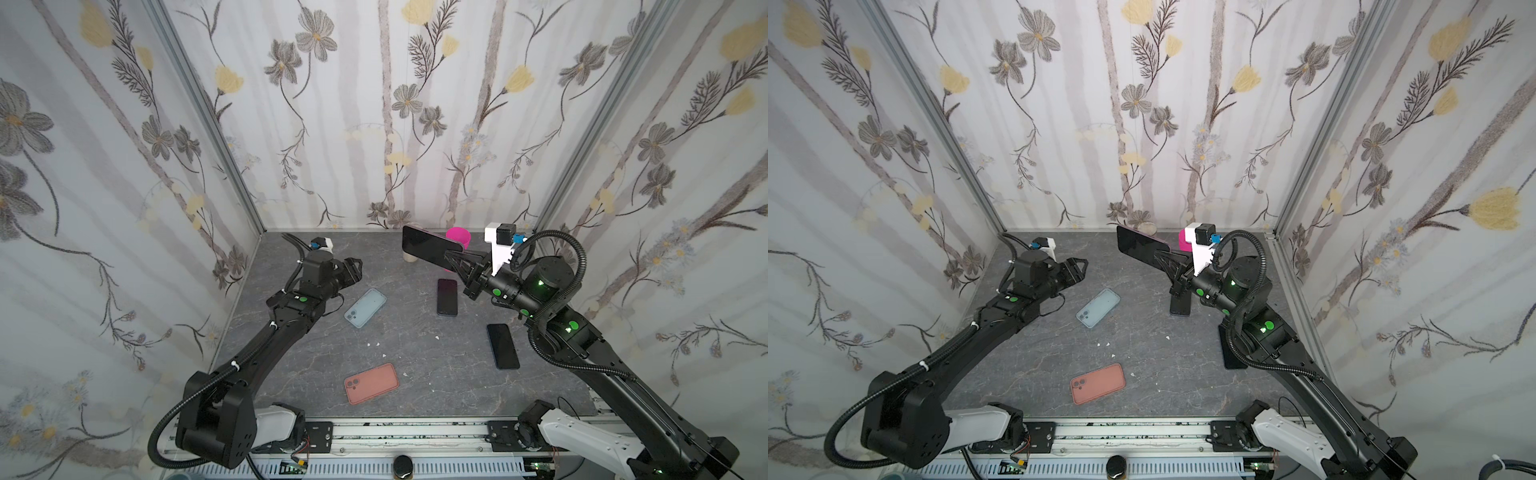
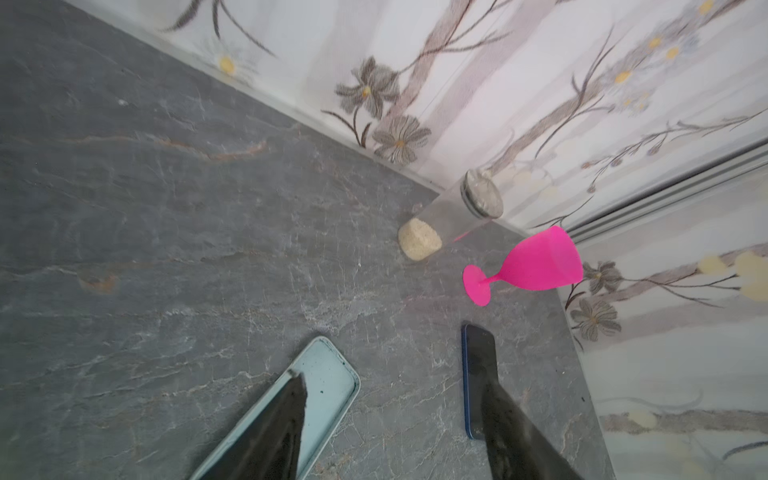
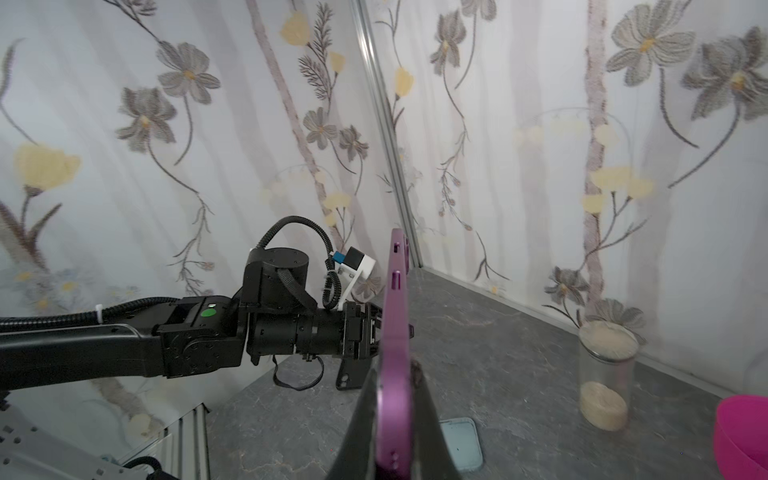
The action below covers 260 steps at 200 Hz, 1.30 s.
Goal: Put the phone into the phone case
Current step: 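Release the phone with the left gripper and swing it over the mint case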
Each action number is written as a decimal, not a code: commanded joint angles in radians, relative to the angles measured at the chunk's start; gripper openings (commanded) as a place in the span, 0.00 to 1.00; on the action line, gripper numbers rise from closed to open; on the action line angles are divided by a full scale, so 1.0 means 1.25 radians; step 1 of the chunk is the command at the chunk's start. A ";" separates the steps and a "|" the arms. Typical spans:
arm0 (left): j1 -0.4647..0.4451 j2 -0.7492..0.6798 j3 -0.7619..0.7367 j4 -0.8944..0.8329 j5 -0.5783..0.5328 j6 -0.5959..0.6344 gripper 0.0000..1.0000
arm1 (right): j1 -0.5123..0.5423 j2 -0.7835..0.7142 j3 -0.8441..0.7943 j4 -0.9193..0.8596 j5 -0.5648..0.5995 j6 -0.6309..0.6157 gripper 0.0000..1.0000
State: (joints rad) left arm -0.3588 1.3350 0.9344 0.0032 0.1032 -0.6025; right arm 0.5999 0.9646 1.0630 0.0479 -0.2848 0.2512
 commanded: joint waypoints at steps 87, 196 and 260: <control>-0.087 0.212 0.044 -0.118 -0.008 -0.047 0.73 | -0.052 -0.066 -0.098 -0.042 0.080 -0.093 0.00; -0.106 0.324 0.063 -0.124 0.006 -0.086 0.73 | -0.085 -0.075 -0.144 -0.040 -0.031 -0.071 0.00; -0.109 0.423 0.167 -0.161 0.005 -0.038 0.73 | -0.101 -0.077 -0.152 -0.037 -0.044 -0.067 0.00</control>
State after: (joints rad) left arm -0.4957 1.8221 1.0706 -0.1642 0.1238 -0.6952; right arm 0.4774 0.8696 0.8742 -0.0631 -0.3122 0.1566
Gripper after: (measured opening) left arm 0.729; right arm 0.084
